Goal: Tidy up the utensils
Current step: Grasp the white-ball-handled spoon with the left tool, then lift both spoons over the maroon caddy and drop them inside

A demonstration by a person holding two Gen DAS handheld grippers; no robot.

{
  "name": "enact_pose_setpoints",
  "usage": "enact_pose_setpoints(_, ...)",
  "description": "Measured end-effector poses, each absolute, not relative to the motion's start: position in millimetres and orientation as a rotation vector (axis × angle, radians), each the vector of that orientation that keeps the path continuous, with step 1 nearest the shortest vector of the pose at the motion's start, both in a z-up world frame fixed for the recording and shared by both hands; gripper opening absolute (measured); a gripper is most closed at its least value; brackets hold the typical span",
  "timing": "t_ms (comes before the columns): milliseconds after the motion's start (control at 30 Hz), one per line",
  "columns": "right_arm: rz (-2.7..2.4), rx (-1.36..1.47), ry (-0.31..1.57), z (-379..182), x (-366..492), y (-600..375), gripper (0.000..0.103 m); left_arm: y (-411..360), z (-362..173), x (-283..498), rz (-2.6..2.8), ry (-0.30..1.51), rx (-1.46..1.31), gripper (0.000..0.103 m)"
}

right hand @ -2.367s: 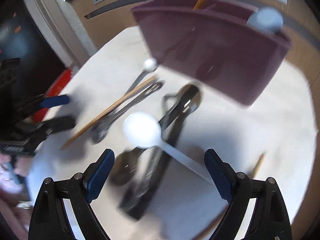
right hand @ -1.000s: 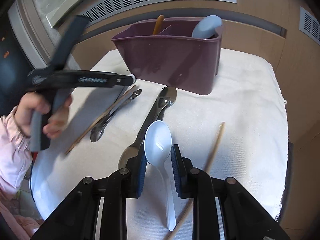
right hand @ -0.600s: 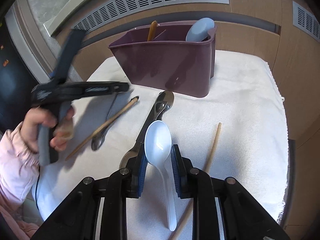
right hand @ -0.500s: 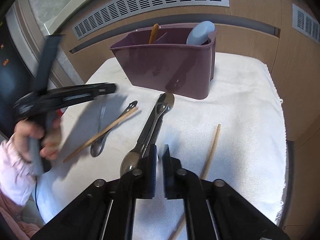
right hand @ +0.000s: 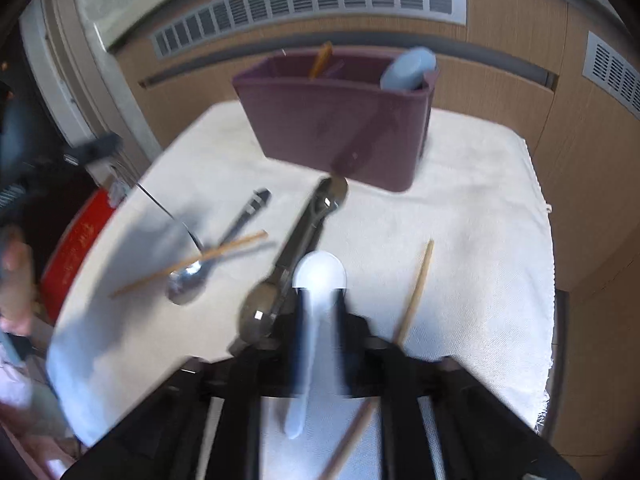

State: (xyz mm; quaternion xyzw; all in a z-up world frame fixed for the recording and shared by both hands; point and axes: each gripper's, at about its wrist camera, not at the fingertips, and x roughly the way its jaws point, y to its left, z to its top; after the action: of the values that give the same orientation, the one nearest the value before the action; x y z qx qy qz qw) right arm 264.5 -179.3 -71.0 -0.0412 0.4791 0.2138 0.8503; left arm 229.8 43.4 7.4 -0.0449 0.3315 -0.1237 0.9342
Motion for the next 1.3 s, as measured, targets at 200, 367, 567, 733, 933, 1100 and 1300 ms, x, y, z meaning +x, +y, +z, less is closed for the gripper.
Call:
enact_pose_setpoints(200,0.417,-0.072,1.046,-95,291,-168,0.044,45,8,230,-0.254,0.684,-0.089,0.022)
enact_pose_setpoints(367,0.407,-0.128,1.047,-99,294,-159,0.031,44,6,230,-0.260,0.695,-0.084,0.022)
enact_pose_setpoints(567,0.420,-0.127,0.984,-74,267,-168,0.031,37,13,223,-0.277,0.681,-0.052,0.022)
enact_pose_setpoints(733,0.432,-0.095,0.904,-39,247,-182,0.031,29,34,213,-0.303,0.638,-0.029,0.022)
enact_pose_setpoints(933,0.427,-0.107,0.672,52,243,-187,0.031,21,109,222,-0.350,0.497,0.013,0.022)
enact_pose_setpoints(1100,0.378,-0.063,0.398,149,262,-197,0.031,18,181,245,-0.335,0.333,0.021,0.022)
enact_pose_setpoints(1300,0.298,-0.057,0.228,203,300,-195,0.032,13,223,287,-0.311,0.261,0.044,0.022)
